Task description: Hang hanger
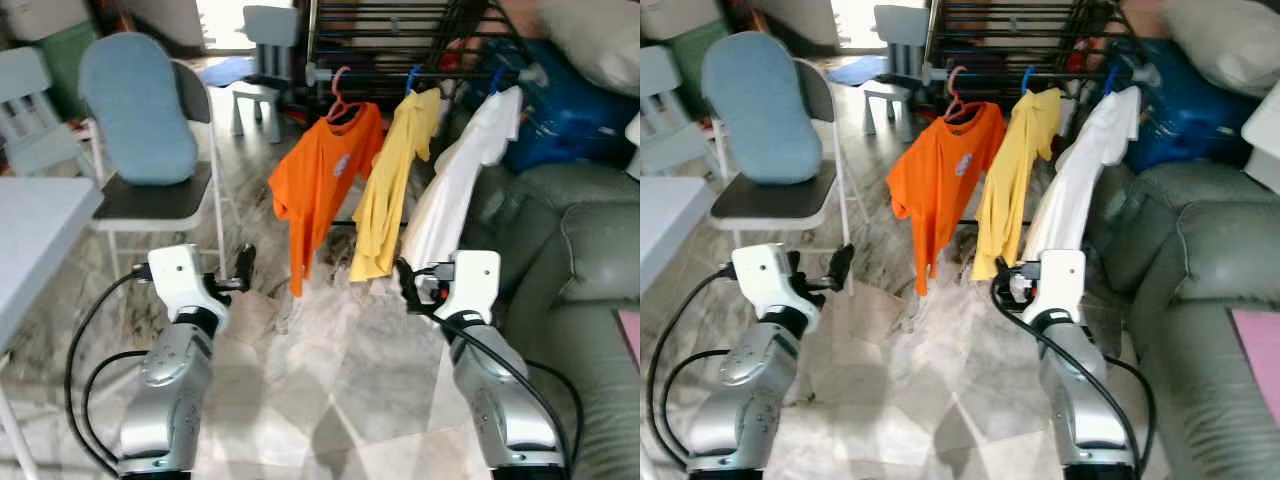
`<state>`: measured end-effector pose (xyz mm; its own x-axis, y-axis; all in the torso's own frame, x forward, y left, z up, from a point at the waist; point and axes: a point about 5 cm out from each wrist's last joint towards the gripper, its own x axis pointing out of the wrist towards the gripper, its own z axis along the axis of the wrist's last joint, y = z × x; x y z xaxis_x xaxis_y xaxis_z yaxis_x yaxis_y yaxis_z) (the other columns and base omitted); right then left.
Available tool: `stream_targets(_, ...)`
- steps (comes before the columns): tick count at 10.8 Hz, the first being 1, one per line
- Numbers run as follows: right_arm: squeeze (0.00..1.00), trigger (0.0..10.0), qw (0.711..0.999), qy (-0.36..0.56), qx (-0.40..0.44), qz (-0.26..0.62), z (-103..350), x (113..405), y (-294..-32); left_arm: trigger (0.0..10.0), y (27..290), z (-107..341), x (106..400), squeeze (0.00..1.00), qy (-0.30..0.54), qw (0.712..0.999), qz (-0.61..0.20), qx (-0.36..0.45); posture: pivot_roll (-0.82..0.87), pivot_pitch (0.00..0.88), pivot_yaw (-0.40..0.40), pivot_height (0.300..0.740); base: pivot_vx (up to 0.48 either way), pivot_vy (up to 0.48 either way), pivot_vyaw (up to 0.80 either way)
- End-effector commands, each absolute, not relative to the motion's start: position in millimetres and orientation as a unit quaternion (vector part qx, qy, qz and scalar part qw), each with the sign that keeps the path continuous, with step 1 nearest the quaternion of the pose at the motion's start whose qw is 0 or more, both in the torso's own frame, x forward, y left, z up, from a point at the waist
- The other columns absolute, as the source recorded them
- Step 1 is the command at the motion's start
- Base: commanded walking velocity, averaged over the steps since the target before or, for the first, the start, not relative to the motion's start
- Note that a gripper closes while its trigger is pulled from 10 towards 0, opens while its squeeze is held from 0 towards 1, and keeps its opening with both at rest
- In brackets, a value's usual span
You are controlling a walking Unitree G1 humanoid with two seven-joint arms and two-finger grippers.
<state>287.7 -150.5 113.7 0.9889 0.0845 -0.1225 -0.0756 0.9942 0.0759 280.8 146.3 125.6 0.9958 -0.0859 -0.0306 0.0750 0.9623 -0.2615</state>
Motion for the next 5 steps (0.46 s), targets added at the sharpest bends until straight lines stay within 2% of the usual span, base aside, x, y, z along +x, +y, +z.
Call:
stream_targets(1, 0.0, 10.0, 0.996, 0.061, 0.04, 0.044, 116.0, 287.8, -147.1, 10.0, 149.8, 125.8, 280.9, 0.0, 0.023, 0.991, -0.038, -0.124, -0.12, 0.042, 0.025, 0.74, 0.0, 0.48, -0.8)
stream_targets(2, 0.0, 10.0, 0.996, 0.06, 0.041, 0.044, 116.0, 287.6, -146.4, 10.0, 149.6, 126.2, 281.4, 0.0, 0.023, 0.991, -0.038, -0.123, -0.12, 0.043, 0.027, 0.74, 0.0, 0.48, -0.69)
stream_targets(4, 0.0, 10.0, 0.996, 0.06, 0.045, 0.044, 116.3, 288.0, -146.1, 10.0, 148.6, 127.0, 283.5, 0.0, 0.023, 0.992, -0.039, -0.121, -0.12, 0.06, 0.028, 0.74, 0.0, 0.472, 0.0)
stream_targets(5, 0.0, 10.0, 0.997, 0.054, 0.044, 0.043, 117.8, 288.3, -147.8, 10.0, 148.3, 131.1, 284.0, 0.0, 0.005, 0.993, -0.037, -0.112, -0.12, 0.056, 0.028, 0.74, 0.0, 0.0, 0.0)
